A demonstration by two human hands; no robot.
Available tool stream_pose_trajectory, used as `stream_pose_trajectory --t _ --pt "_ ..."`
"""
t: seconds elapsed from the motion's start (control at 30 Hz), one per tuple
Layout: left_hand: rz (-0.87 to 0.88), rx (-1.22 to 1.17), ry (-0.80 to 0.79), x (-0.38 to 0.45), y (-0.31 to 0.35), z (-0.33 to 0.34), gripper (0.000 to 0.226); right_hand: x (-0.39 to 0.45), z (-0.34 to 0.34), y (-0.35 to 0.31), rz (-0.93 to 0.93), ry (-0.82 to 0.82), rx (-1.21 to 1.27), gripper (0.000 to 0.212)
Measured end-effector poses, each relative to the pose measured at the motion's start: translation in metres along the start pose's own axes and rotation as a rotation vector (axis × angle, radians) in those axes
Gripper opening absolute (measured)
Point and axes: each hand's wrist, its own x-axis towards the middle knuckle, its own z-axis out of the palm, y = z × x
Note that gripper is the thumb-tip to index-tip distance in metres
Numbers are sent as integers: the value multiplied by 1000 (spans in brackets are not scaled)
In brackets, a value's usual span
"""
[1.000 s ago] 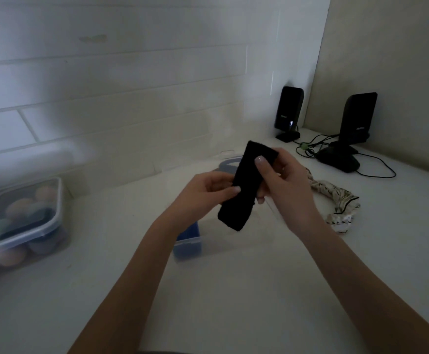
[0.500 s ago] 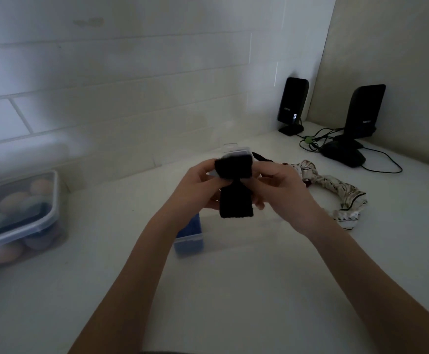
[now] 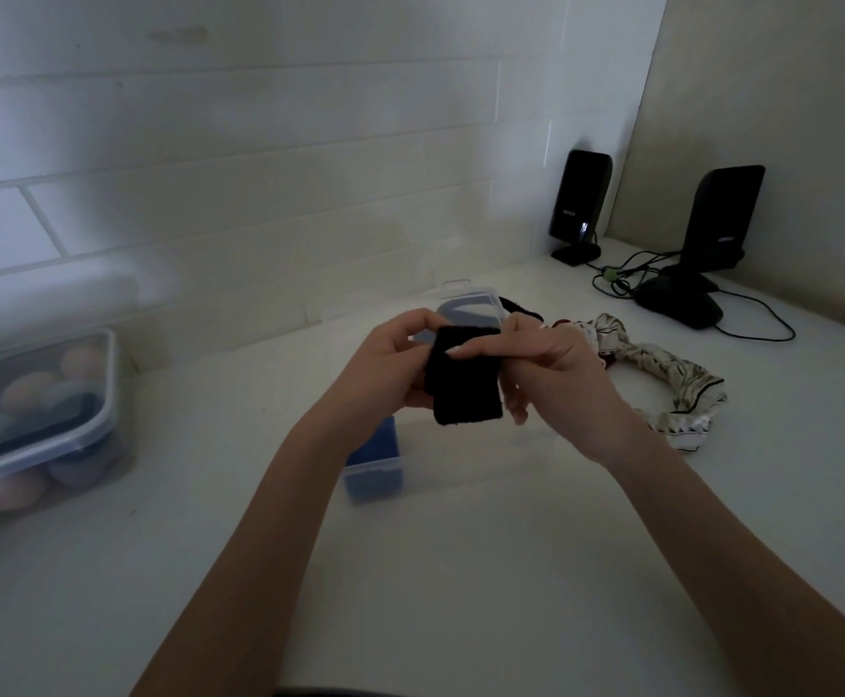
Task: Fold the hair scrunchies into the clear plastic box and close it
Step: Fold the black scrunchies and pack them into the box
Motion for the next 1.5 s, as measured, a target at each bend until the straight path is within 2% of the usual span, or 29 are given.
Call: stream_pose_trajectory --t 0.3,0.47,0.5,0.6,0.77,0.83,0.97,1.2,1.37,1.5 --pt "-6 -62 -39 -1 2 0 29 0 -2 -1 0 40 14 56" --pt "-61 -188 -105 1 4 -3 16 -1 1 -5 5 131 50 46" --pt "-46 -167 -123 1 3 -4 16 -1 1 -6 9 149 55 46" --pt "31 -14 -98 -2 -1 -3 43 -2 0 -5 38 142 65 47" --pt "50 167 3 -1 -3 -4 45 0 -8 1 59 167 135 32" --pt "46 207 4 -1 -4 -4 44 1 -12 0 48 178 74 30" --pt "64 208 2 -2 -5 -2 48 4 -14 3 28 53 -243 28" --pt "138 258 54 0 -8 -4 64 3 -19 3 117 -123 -264 26" --pt "145 382 13 0 -8 -2 53 3 -17 5 95 -62 -163 13" --pt "145 460 84 1 -8 -1 32 4 -18 5 95 -54 -51 14"
